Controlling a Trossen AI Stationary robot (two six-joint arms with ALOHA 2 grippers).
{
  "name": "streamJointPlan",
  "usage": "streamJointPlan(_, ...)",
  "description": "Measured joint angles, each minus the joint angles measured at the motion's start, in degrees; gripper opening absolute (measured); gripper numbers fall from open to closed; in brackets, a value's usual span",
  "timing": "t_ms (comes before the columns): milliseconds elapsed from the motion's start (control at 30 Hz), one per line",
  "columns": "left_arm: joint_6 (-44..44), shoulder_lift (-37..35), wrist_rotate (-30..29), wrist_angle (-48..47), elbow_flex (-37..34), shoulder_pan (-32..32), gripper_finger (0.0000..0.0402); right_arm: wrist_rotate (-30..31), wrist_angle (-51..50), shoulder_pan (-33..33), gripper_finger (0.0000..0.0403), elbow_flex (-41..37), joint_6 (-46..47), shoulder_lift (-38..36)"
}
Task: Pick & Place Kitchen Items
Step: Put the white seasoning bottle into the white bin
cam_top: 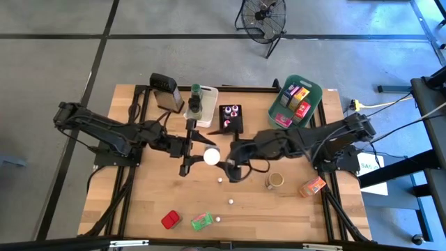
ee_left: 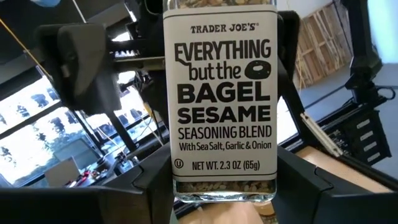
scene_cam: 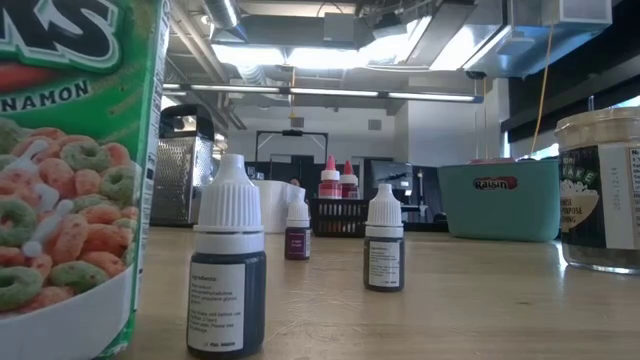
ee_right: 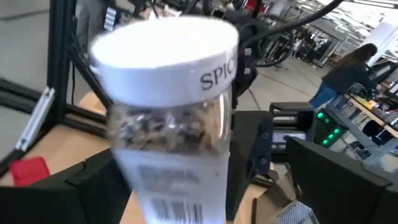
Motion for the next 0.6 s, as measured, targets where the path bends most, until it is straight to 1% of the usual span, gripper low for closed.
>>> streamJointPlan(267, 0.11, 0.51, 0.2, -0.02, 0.0, 0.44, 0.0197, -0.06, 0.25, -0.71, 0.0396, -0.07, -3.86, 2.03)
streamJointPlan(600, -0.19, 0.51, 1.3, -0.04, 0.0, 0.42, 0.0197, -0.13, -0.43, -0.5, 0.039, -0.04, -4.86, 1.98)
